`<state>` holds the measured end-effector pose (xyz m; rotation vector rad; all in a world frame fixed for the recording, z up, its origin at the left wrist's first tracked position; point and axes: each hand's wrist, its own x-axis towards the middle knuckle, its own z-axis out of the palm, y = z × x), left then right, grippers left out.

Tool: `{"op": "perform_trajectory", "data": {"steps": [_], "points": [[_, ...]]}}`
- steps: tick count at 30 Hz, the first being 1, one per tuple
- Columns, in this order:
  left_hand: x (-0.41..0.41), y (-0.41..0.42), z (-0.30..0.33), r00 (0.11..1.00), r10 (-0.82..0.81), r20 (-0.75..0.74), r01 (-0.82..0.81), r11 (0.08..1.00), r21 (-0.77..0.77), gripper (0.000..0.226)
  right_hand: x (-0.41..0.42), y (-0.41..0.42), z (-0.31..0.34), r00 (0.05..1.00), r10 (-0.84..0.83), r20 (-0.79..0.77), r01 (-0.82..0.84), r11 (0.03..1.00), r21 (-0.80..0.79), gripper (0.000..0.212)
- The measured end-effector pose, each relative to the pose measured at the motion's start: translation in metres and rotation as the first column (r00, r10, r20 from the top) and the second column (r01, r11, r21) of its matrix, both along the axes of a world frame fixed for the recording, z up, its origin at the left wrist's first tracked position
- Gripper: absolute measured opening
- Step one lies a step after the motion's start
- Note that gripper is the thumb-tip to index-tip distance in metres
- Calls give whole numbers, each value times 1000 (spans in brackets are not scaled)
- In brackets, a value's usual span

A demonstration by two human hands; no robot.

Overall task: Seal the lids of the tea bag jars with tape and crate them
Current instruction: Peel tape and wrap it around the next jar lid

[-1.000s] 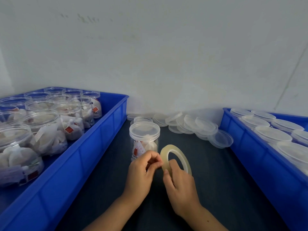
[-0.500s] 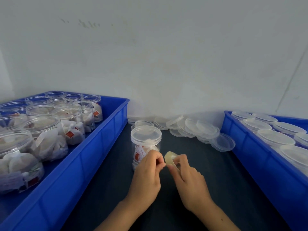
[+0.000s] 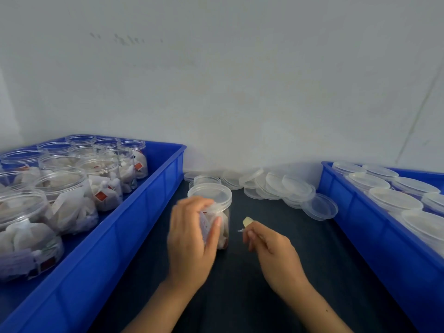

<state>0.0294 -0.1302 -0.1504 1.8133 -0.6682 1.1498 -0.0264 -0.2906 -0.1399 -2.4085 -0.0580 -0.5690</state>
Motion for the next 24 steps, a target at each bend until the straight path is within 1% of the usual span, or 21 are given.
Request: {"op": "perform_trajectory", "data": {"steps": [1, 2, 3, 4, 5, 6, 7, 9, 11, 15, 16, 18, 19, 24], "points": [[5, 3, -1, 999, 30, -37, -32, 997, -63, 46, 0, -1, 1, 1000, -12, 16, 12, 1000, -10, 21], [10, 6, -2, 992, 23, -123, -35, 994, -99, 63, -1, -2, 3, 999, -22, 26, 23, 999, -35, 22], [15, 9, -3, 969, -30, -244, 1, 993, -118, 82, -1, -2, 5, 999, -31, 26, 32, 998, -62, 24], [18, 10, -5, 919, -122, -375, 72, 987, -145, 99, -1, -2, 6, 999, -40, 18, 41, 996, -84, 28], [19, 9, -6, 845, -224, -486, 150, 971, -186, 108, -1, -1, 8, 999, -48, 4, 48, 994, -99, 30], [22, 8, -8, 776, -299, -555, 205, 952, -227, 109, -2, -1, 9, 998, -56, -11, 54, 992, -112, 32], [25, 6, -11, 737, -338, -585, 229, 940, -254, 104, -2, -1, 10, 998, -63, -23, 60, 990, -126, 33], [31, 6, -15, 730, -334, -597, 229, 942, -247, 96, -3, -1, 14, 997, -70, -32, 64, 987, -146, 35], [32, 6, -14, 726, -319, -609, 252, 948, -196, 90, -5, -3, 20, 997, -63, -34, 57, 986, -157, 36], [23, 3, -5, 680, -343, -648, 356, 927, -117, 76, -9, -10, 36, 998, -58, -33, 49, 974, -221, 30], [20, 1, -2, 665, -361, -654, 382, 917, -119, 78, -11, -12, 40, 997, -59, -39, 48, 968, -248, 29], [16, 0, 2, 644, -376, -667, 415, 903, -109, 94, -13, -16, 45, 996, -58, -64, 37, 959, -282, 28], [14, -1, 3, 647, -363, -671, 419, 904, -85, 101, -15, -16, 48, 995, -57, -77, 32, 956, -291, 27], [6, -4, 7, 716, -266, -646, 392, 918, 56, 105, -20, -18, 57, 994, -89, -67, 59, 932, -359, 28]]}}
